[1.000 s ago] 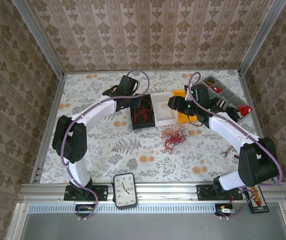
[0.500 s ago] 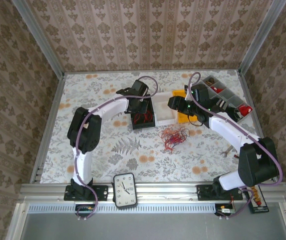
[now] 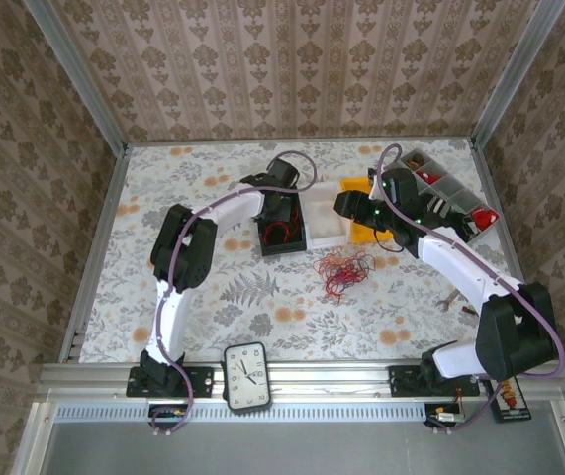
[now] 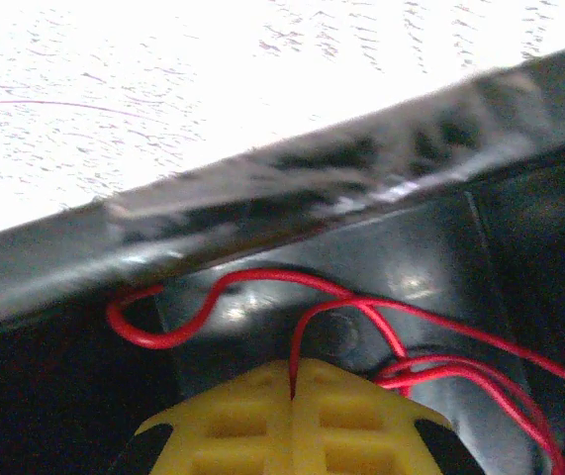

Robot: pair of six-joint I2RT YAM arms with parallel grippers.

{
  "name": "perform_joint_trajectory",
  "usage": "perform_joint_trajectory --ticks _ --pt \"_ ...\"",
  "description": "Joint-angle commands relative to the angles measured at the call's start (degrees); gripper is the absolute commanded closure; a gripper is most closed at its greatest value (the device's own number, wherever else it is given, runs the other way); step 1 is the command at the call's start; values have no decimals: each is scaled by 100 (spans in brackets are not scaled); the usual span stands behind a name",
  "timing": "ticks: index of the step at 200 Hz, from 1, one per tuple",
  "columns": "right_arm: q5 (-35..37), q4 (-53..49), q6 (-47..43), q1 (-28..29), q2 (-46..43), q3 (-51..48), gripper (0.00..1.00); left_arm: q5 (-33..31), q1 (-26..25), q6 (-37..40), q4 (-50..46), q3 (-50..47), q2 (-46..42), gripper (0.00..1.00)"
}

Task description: Untangle the cables

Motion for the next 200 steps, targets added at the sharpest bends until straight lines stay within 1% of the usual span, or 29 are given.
perform_joint_trajectory --ticks 1,10,28,52,72,106,116,137,162,188,200 --pt "106 -29 5 -32 -126 -53 46 -381 123 170 -159 200 90 100" --pt "106 -23 10 -36 -126 -55 46 -435 119 229 -105 206 46 96" --pt "106 13 41 -36 -131 -71 46 -531 114 322 32 227 -40 94" --pt "64 69 75 -36 -117 -103 46 -701 115 551 170 378 -109 87" --pt "50 93 84 -35 -126 -130 46 -852 106 687 99 616 -150 77" --pt "119 120 75 -31 -213 -207 46 -994 3 787 54 782 -399 54" --pt "156 135 80 -32 -239 -248 46 -1060 -49 787 42 788 -507 51" --pt "299 188 139 -27 -316 -389 46 -1281 -180 753 114 666 -795 37" --pt "831 202 430 -30 -470 -714 46 -1390 -311 596 252 349 -1155 27" --pt "1663 2 978 -35 -669 -1139 46 -1504 -418 124 255 -131 -1526 23" --pt "2135 -239 1379 -32 -762 -1332 46 -1319 -478 45 344 -404 -1701 23"
